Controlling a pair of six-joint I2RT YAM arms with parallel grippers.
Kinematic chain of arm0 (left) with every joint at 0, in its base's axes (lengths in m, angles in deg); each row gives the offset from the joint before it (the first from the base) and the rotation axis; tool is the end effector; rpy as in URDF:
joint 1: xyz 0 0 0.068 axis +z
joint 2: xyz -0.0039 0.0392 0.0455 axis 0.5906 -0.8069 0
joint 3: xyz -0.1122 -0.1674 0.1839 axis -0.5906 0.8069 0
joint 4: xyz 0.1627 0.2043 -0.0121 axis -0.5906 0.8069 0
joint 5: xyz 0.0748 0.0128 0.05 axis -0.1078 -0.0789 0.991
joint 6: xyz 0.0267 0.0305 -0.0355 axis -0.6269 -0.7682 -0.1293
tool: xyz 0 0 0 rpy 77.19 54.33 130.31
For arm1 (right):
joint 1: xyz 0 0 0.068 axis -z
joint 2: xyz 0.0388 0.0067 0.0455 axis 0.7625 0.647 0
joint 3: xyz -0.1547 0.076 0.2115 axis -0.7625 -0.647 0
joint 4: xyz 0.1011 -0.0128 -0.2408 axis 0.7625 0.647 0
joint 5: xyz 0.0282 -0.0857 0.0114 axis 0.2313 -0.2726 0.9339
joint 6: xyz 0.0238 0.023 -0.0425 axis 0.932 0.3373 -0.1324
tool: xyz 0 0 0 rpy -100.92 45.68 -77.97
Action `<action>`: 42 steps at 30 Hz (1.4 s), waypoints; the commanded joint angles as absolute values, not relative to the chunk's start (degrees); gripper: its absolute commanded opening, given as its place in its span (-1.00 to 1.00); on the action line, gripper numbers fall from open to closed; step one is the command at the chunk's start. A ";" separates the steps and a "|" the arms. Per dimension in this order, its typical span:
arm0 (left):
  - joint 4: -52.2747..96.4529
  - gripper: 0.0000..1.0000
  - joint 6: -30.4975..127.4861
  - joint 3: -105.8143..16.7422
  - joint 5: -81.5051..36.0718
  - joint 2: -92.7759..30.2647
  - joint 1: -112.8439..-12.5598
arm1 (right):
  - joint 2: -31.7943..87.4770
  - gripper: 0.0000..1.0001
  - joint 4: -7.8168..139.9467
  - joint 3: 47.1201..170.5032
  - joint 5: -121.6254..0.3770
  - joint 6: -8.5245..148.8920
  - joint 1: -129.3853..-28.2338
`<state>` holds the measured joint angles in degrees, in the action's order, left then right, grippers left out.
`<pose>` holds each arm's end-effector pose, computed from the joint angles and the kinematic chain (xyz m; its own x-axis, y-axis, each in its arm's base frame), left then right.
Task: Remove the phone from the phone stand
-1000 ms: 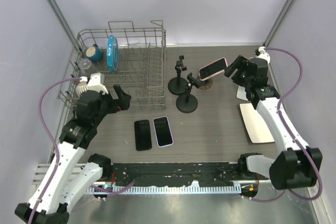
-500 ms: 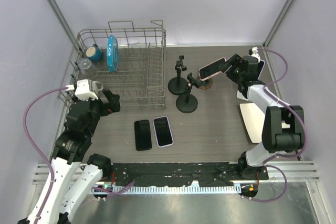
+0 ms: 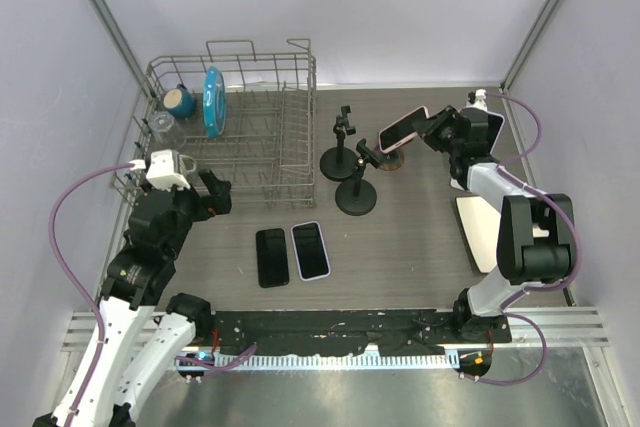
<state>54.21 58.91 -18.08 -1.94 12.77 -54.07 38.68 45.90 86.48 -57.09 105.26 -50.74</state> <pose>0.1183 -0.0300 0.3404 -0.2763 -0.2951 -0.9146 -0.0027 0.9519 -0.3063 0.3604 0.0135 0.2358 -0.3773 0.6482 -0.6614 0.0682 0.7317 0.6782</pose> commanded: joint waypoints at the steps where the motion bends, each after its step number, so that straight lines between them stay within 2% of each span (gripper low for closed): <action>1: 52.49 0.99 58.10 -17.72 -3.38 12.51 -53.60 | 34.92 -0.98 44.20 88.46 -55.96 103.62 -50.39; 15: 51.79 1.00 57.92 -17.19 -5.05 12.51 -53.43 | 23.85 -0.99 50.34 93.47 -56.13 98.88 -50.47; 27: 51.09 1.00 57.75 -16.75 -4.70 12.95 -52.99 | -3.46 -0.99 75.91 92.50 -64.31 89.74 -50.39; 34: 50.65 1.00 57.22 -16.14 -2.68 14.35 -52.90 | -12.27 -0.98 86.73 89.25 -52.20 89.91 -50.39; 42: 50.65 1.00 56.95 -16.05 -2.41 14.09 -52.90 | -13.16 -0.99 95.52 85.22 -36.02 89.91 -50.91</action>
